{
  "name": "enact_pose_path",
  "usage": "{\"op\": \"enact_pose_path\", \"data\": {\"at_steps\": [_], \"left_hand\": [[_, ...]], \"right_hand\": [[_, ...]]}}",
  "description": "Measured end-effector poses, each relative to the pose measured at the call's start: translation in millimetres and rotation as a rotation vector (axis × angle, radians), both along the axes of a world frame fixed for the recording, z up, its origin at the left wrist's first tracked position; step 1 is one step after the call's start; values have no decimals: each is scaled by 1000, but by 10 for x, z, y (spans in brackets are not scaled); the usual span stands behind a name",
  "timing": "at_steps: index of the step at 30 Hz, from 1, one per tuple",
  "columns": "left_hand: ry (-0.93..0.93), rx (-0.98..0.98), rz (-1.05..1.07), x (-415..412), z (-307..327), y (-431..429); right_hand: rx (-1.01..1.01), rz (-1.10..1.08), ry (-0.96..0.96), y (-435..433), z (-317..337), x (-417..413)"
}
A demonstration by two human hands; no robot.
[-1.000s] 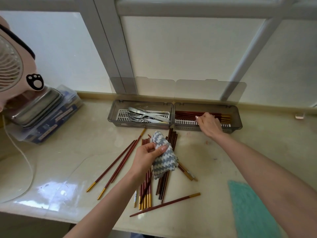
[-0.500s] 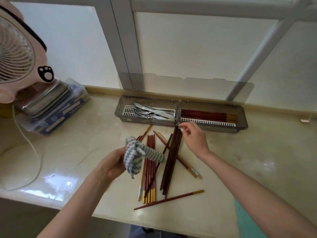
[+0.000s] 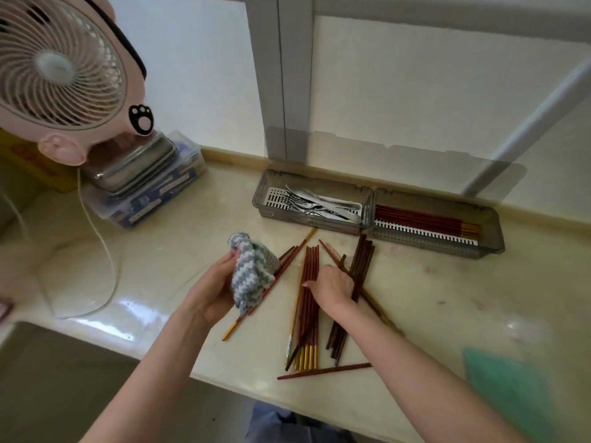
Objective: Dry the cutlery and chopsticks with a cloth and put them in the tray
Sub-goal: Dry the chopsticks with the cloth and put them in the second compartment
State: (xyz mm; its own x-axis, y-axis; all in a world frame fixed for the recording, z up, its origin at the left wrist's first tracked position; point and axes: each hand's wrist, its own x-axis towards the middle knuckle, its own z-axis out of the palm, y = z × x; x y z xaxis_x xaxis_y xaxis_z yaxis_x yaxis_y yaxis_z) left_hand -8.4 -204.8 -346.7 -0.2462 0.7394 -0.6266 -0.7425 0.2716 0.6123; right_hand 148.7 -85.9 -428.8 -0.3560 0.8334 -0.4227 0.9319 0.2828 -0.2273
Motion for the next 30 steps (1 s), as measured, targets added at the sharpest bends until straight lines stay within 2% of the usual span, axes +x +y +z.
{"op": "enact_pose_path", "data": {"at_steps": [10, 16, 19, 22, 26, 30], "left_hand": [[-53, -35, 24, 80, -31, 54], [-52, -42, 25, 101, -76, 113], [-86, -36, 40, 73, -82, 122], [-104, -30, 30, 65, -74, 123], [-102, -15, 29, 110, -98, 170], [-19, 27, -24, 189, -108, 273]], "right_hand": [[-150, -226, 48, 50, 12, -112], [-333, -409, 190, 1, -75, -137], [-423, -538, 309, 107, -67, -76], [-431, -641, 463, 303, 54, 6], [-440, -603, 719, 541, 440, 50], [-500, -510, 972, 636, 878, 34]]}}
